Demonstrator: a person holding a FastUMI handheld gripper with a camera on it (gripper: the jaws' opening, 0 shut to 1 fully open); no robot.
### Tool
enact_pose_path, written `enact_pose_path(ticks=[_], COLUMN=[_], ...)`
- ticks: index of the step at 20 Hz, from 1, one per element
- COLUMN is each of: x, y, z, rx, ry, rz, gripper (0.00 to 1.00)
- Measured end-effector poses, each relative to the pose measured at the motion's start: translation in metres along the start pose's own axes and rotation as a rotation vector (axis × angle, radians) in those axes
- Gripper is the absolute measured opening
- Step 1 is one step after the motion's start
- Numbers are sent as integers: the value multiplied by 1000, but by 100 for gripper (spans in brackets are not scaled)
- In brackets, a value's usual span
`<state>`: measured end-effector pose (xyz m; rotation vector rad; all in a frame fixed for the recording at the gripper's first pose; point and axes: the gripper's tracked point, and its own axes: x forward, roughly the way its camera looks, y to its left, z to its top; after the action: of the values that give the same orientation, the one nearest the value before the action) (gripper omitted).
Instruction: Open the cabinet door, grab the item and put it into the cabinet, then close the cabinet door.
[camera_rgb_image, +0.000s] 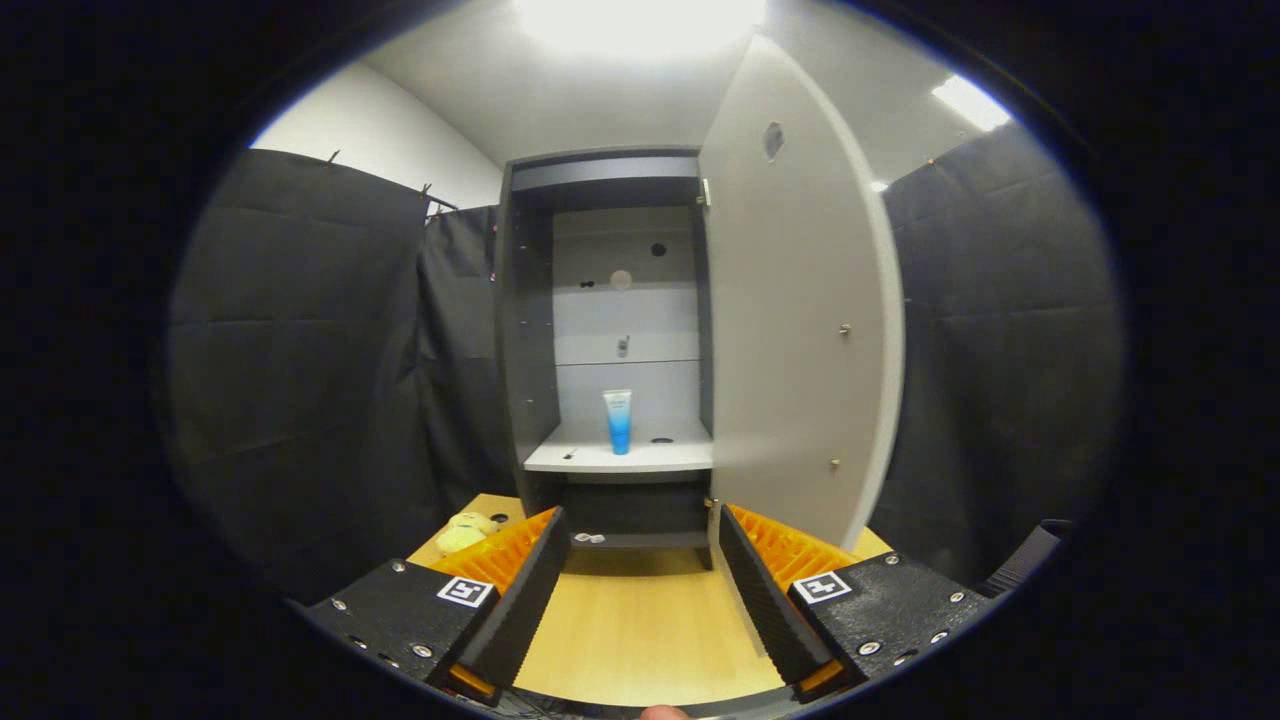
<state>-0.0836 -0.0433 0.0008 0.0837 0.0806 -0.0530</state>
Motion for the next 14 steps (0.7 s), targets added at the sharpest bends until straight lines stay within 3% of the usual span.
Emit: enact_pose_path(ticks=[8, 14], x=[-25, 9], y=[-143, -193], z=[5, 19], rx=[58, 60], ry=[11, 11], rz=[-217, -175], gripper=[93, 93])
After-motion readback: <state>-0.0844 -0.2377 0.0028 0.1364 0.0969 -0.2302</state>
